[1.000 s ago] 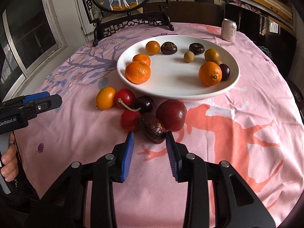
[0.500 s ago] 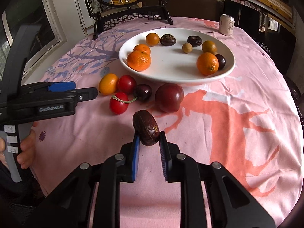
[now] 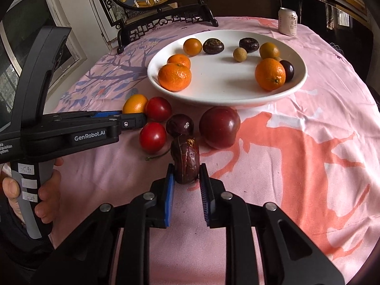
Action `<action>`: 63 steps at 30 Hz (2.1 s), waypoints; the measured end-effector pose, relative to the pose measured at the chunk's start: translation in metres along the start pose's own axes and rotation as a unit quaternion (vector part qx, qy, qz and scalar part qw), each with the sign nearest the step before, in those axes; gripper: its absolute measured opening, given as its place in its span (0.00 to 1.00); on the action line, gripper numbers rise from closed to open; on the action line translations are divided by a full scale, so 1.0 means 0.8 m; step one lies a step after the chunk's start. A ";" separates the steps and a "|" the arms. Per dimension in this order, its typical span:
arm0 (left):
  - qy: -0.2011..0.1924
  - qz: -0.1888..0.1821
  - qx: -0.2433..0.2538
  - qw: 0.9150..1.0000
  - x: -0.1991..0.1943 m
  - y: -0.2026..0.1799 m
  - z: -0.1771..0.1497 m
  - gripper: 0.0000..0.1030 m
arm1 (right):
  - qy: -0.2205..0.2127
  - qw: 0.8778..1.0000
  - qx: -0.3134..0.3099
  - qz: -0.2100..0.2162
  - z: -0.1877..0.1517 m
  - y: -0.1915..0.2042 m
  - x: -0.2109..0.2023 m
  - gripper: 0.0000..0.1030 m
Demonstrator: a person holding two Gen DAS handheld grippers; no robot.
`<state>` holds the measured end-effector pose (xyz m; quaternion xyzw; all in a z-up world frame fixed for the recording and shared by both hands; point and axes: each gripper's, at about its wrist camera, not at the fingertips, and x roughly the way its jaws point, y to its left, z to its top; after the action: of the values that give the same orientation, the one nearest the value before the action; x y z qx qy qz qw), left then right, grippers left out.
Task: Organize fruits
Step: 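Grasp a dark brown passion fruit with the right tool while the left tool grasps a yellow-orange fruit, then carry both fruits over the white plate and open both tools to release them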
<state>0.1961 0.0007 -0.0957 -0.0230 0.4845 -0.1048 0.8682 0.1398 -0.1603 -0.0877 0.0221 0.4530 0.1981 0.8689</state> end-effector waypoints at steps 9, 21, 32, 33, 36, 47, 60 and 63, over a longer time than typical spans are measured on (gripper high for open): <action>-0.029 -0.006 0.001 1.000 -0.029 -0.002 -0.009 0.28 | -0.030 1.000 0.008 -0.001 -0.006 0.001 -0.035 0.20; -0.003 -0.002 -0.002 1.000 -0.001 0.000 0.012 0.39 | -0.032 0.999 0.018 0.001 -0.009 -0.001 -0.038 0.20; -0.023 0.003 0.007 1.000 -0.018 -0.008 0.005 0.33 | -0.035 0.999 0.021 0.006 -0.010 -0.004 -0.041 0.20; -0.027 0.001 0.008 1.000 -0.024 -0.009 0.003 0.33 | -0.035 0.999 0.020 0.006 -0.010 -0.003 -0.042 0.20; -0.036 -0.007 0.009 0.999 -0.041 -0.011 -0.006 0.33 | -0.037 0.999 0.018 0.005 -0.010 0.001 -0.045 0.20; -0.038 -0.025 0.008 0.999 -0.075 -0.006 -0.050 0.33 | -0.036 0.999 0.012 0.012 -0.016 0.014 -0.047 0.20; -0.066 -0.028 0.017 0.997 -0.100 -0.016 -0.018 0.33 | -0.042 0.999 0.008 0.011 0.001 0.009 -0.053 0.20; -0.068 -0.025 0.033 0.997 -0.098 -0.028 0.026 0.33 | -0.051 0.999 -0.005 0.001 0.036 -0.001 -0.055 0.20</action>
<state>0.1702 -0.0067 -0.0163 -0.0133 0.4201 -0.1404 0.8965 0.1402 -0.1730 -0.0368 0.0286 0.4073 0.2002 0.8906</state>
